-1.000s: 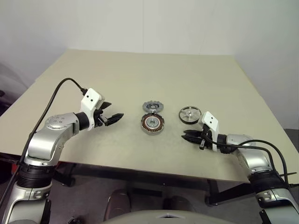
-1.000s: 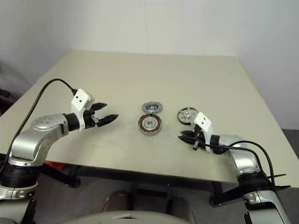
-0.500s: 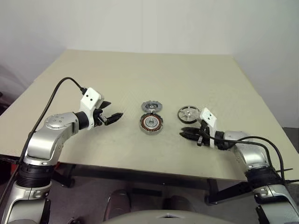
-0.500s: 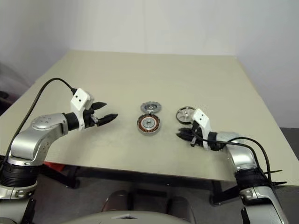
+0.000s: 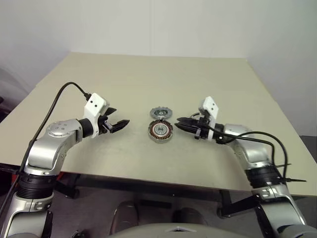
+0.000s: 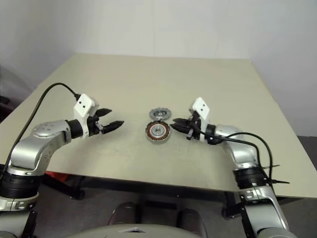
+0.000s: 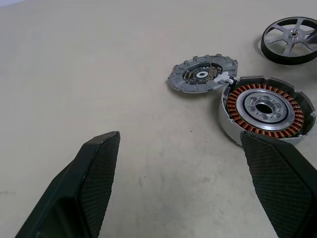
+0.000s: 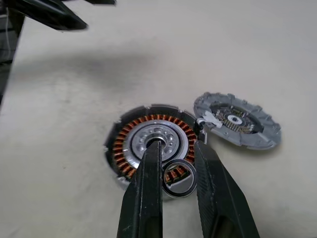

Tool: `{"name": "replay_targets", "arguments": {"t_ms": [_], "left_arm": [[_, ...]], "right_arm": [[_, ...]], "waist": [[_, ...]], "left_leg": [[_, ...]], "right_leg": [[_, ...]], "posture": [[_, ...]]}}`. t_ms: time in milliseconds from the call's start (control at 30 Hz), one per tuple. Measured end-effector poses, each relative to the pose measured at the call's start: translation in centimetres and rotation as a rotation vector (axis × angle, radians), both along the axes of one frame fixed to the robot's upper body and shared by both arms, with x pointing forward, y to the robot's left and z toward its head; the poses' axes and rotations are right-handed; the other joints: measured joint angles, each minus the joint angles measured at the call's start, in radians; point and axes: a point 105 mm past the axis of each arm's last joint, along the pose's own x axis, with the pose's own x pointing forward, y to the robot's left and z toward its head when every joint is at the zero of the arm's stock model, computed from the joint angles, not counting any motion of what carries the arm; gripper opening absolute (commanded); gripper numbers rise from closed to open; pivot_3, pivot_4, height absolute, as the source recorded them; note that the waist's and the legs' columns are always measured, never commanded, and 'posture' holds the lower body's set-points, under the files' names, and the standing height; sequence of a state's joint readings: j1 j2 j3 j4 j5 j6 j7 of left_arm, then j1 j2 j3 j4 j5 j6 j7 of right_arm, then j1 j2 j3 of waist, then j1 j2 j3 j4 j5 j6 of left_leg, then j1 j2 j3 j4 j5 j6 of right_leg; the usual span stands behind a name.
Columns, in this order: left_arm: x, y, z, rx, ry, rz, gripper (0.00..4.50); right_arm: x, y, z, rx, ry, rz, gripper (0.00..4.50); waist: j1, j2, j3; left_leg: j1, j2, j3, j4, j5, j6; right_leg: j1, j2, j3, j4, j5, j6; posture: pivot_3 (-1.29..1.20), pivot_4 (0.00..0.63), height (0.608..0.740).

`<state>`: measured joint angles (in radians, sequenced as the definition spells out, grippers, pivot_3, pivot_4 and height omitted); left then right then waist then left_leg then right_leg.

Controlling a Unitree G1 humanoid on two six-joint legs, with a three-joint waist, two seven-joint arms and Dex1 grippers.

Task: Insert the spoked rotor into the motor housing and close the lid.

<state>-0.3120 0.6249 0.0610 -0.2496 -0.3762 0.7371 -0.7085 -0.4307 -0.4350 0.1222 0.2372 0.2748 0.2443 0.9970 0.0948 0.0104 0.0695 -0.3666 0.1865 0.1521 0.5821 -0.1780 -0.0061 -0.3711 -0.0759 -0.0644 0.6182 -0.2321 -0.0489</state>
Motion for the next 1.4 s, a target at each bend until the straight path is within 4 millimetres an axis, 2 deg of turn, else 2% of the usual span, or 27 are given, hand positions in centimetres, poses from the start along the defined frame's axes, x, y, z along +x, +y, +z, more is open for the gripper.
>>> {"name": "replay_targets", "arguments": {"t_ms": [100, 233, 733, 1400], "left_arm": [[0.0, 0.1, 0.0, 0.001, -0.001, 0.006, 4.10], [0.1, 0.4, 0.2, 0.000, -0.006, 0.015, 4.10], [0.1, 0.5, 0.1, 0.001, -0.006, 0.031, 4.10], [0.1, 0.7, 0.0, 0.004, -0.007, 0.045, 4.10]], "right_arm": [[0.5, 0.4, -1.4, -0.031, 0.019, 0.000, 0.61], [1.2, 1.1, -2.2, -0.052, 0.015, -0.002, 0.61], [1.7, 4.8, -2.1, -0.030, -0.022, 0.074, 0.61], [1.4, 5.7, -2.8, -0.043, -0.009, 0.100, 0.61]], "waist": [[0.001, 0.000, 0.000], [-0.001, 0.000, 0.000], [-0.002, 0.000, 0.000], [-0.002, 0.000, 0.000]], "left_leg": [[-0.002, 0.000, 0.000, 0.000, 0.000, 0.000], [-0.002, 0.000, 0.000, 0.000, 0.000, 0.000], [-0.001, 0.000, 0.000, 0.000, 0.000, -0.001], [-0.001, 0.001, 0.000, 0.000, 0.001, -0.001]], "right_leg": [[-0.001, 0.000, 0.000, 0.000, 0.000, 0.000], [-0.002, 0.000, 0.000, 0.001, 0.000, 0.000], [-0.002, 0.000, 0.000, 0.002, 0.000, 0.000], [-0.002, 0.000, 0.000, 0.002, 0.000, 0.000]], "posture": [[0.00, 0.000, 0.740], [0.00, 0.000, 0.740], [0.00, 0.000, 0.740], [0.00, 0.000, 0.740]]}}
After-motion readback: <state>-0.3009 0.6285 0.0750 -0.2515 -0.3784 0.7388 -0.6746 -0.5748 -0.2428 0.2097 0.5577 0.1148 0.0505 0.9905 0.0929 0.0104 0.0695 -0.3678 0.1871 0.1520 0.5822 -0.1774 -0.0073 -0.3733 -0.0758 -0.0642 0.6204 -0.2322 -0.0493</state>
